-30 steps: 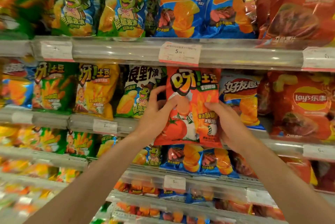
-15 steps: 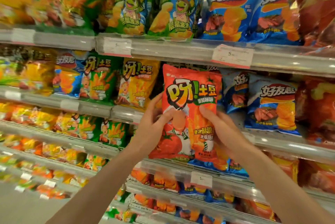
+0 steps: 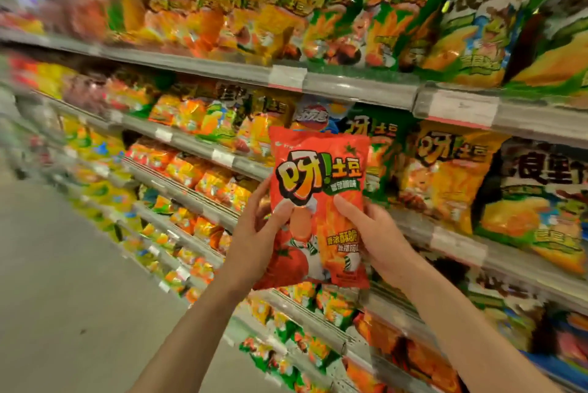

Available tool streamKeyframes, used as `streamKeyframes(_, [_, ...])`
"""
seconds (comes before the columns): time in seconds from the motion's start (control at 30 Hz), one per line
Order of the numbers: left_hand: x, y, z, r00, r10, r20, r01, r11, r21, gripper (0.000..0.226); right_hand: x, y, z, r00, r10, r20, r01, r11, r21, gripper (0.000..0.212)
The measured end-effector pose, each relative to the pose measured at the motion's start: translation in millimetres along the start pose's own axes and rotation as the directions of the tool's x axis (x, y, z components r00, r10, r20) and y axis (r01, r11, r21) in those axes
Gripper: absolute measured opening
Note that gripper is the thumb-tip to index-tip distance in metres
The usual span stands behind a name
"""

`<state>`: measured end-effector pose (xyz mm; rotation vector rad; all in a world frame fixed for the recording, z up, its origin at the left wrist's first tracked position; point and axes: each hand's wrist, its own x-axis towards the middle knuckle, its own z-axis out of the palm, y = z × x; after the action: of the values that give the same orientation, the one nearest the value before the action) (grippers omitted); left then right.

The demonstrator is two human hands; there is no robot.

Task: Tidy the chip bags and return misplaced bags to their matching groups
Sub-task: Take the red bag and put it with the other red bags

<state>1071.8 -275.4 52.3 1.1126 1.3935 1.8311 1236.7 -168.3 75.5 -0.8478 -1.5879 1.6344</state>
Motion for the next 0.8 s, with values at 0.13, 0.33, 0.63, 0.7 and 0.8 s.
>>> streamKeyframes(0.13, [19.1,-6.0,-62.0,0.992,0.018,-0.128,-0.019,1.000,-0.002,0.042,47.6,11.0,67.5,0.997,-0.003,0.084,0.002,1.000,0.011,0.037])
streamKeyframes(0.33, [68.4,-31.6,-143.4,0.963,0.008,-0.271,-0.012,1.000,-0.014,0.046,128.8,40.4,152.6,0.983,0.010,0.183,-0.018,0.999,0.041,0.030])
streamKeyframes(0.63, [192.3,-39.0,-285.8,0.916,0.035,-0.400,0.015,0.992,0.122,0.047,290.8,54.5,295.9,0.944,0.051,0.326,-0.097,0.987,0.126,0.042])
streamKeyframes(0.7, [218.1,-37.3,-318.0,0.906,0.058,-0.418,0.000,0.991,0.137,0.045,323.5,50.4,328.9,0.934,0.044,0.356,-0.091,0.989,0.118,0.043])
streamKeyframes(0.8, [247.9,-37.7,-364.4,0.884,0.081,-0.461,-0.023,0.991,0.130,0.047,362.9,44.2,376.1,0.907,0.040,0.418,-0.094,0.990,0.109,0.037])
